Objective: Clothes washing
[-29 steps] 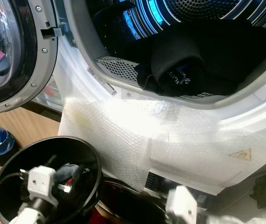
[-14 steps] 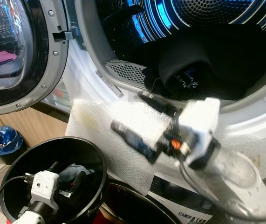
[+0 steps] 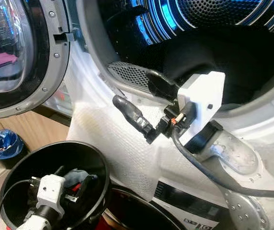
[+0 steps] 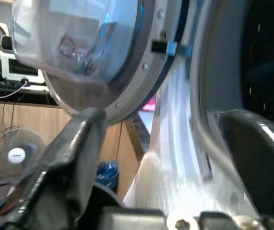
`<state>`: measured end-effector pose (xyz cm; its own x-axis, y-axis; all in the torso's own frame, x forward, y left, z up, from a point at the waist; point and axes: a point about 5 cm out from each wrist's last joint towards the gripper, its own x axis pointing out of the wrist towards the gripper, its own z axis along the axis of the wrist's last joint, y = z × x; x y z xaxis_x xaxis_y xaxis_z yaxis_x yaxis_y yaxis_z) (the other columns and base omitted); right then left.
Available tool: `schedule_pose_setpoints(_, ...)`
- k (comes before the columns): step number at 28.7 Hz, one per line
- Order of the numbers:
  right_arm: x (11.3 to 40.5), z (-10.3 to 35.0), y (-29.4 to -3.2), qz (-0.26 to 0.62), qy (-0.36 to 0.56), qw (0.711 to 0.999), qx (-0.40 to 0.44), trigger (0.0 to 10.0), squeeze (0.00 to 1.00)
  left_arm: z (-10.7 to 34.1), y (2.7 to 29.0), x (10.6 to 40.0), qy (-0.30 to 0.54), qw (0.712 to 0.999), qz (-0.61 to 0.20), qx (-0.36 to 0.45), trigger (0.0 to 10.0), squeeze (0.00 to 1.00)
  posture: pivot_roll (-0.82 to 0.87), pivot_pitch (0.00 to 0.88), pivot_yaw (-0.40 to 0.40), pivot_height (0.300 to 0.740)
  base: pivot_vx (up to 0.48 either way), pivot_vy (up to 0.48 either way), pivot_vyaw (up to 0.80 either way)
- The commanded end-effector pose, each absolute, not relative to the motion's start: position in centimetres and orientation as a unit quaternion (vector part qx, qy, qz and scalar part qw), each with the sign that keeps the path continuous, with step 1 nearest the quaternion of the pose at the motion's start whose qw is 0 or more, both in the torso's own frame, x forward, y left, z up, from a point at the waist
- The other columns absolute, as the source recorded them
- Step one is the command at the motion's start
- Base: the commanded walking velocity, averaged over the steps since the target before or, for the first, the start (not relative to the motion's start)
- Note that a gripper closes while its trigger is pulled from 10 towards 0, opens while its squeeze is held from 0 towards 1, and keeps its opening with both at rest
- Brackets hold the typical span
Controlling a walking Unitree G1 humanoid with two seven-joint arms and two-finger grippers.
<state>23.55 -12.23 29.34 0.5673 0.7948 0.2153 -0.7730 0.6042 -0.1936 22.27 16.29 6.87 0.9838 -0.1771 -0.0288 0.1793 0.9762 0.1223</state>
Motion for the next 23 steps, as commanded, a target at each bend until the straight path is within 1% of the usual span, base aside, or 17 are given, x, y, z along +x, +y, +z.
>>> schedule_pose_setpoints(1, 23.1, 29.9, -12.3, 0.449, -0.15, 0.88, -0.047, 0.0, 0.0, 6.8, 16.2, 22.5, 0.012, 0.994, -0.091, 0.062, 10.0, 0.0, -0.08, 0.068, -0.023, 0.74, 0.0, 0.0, 0.0)
schedule_pose_setpoints(6, 23.4, 29.8, -12.4, 0.441, -0.142, 0.885, -0.056, 0.0, 0.0, 6.8, 16.1, 22.7, 0.011, 0.994, -0.091, 0.061, 10.0, 0.0, -0.09, 0.071, -0.026, 0.74, 0.0, 0.0, 0.0)
schedule_pose_setpoints(8, 23.9, 29.5, -12.8, 0.425, -0.133, 0.893, -0.065, 0.0, 0.0, 6.8, 16.1, 22.7, 0.011, 0.994, -0.09, 0.061, 10.0, 0.0, -0.09, 0.075, -0.027, 0.74, 0.0, 0.0, 0.0)
schedule_pose_setpoints(11, 24.4, 29.4, -12.9, 0.414, -0.126, 0.898, -0.074, 0.0, 0.0, 6.8, 16.0, 22.7, 0.01, 0.994, -0.089, 0.061, 10.0, 0.0, -0.09, 0.076, -0.027, 0.74, 0.0, 0.0, 0.0)
schedule_pose_setpoints(23, 25.4, 29.6, -12.8, 0.394, -0.125, 0.905, -0.096, 0.0, 0.0, 6.8, 16.0, 22.7, 0.011, 0.994, -0.091, 0.062, 10.0, 0.0, -0.08, 0.071, -0.029, 0.74, 0.0, 0.0, 0.0)
